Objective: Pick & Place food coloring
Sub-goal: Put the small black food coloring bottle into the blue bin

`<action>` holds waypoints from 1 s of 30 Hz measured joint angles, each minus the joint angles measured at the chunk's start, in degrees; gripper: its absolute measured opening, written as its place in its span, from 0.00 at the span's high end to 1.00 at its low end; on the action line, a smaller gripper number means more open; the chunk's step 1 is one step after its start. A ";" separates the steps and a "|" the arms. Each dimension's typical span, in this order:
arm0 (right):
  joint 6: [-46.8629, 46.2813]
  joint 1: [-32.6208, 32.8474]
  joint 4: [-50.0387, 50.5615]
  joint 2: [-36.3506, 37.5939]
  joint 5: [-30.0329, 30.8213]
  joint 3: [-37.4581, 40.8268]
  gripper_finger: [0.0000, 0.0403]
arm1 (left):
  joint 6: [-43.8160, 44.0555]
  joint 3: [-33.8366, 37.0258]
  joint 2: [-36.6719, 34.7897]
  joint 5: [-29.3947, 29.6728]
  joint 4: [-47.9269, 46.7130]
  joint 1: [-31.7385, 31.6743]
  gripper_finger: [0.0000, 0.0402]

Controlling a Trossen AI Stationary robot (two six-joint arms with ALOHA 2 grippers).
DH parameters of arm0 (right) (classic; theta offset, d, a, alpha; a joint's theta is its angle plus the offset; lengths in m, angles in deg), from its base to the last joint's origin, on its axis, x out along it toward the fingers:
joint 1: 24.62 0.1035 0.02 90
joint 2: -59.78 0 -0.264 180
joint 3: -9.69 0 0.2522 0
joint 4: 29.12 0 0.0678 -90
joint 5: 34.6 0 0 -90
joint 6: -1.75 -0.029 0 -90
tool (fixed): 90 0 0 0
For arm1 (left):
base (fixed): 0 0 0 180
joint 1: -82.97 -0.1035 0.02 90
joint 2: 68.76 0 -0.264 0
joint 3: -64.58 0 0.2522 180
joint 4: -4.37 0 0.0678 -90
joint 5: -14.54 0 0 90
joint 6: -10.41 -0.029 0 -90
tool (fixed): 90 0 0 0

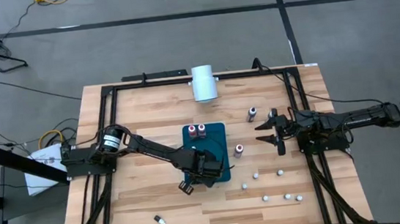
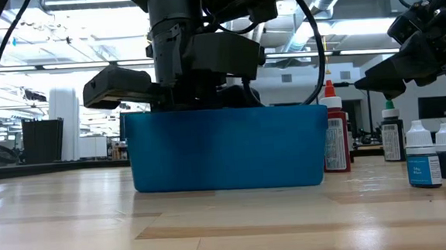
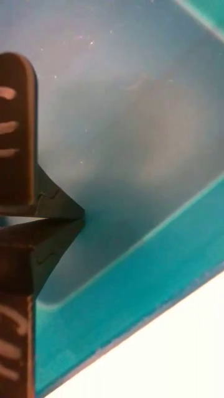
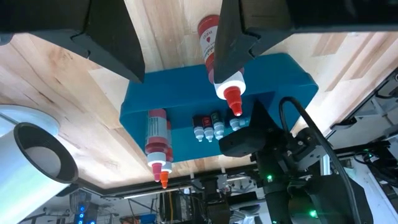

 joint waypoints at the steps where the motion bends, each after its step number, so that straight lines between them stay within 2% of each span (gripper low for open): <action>1: 0.00 0.00 0.00 0.00 -0.01 0.00 0.54 | 0.00 0.00 0.00 0.02 0.00 0.00 1.00; 16: 0.00 0.00 0.00 0.00 -0.02 0.00 0.54 | 0.00 -0.54 -0.04 0.92 -0.60 0.11 1.00; 20: 0.00 0.00 0.00 0.00 0.00 0.01 0.54 | -0.96 -2.23 -0.04 3.34 -1.94 0.48 1.00; 30: 0.00 -0.02 0.00 0.00 -0.02 0.00 0.54 | -0.98 -8.85 -0.09 4.87 -10.44 1.40 1.00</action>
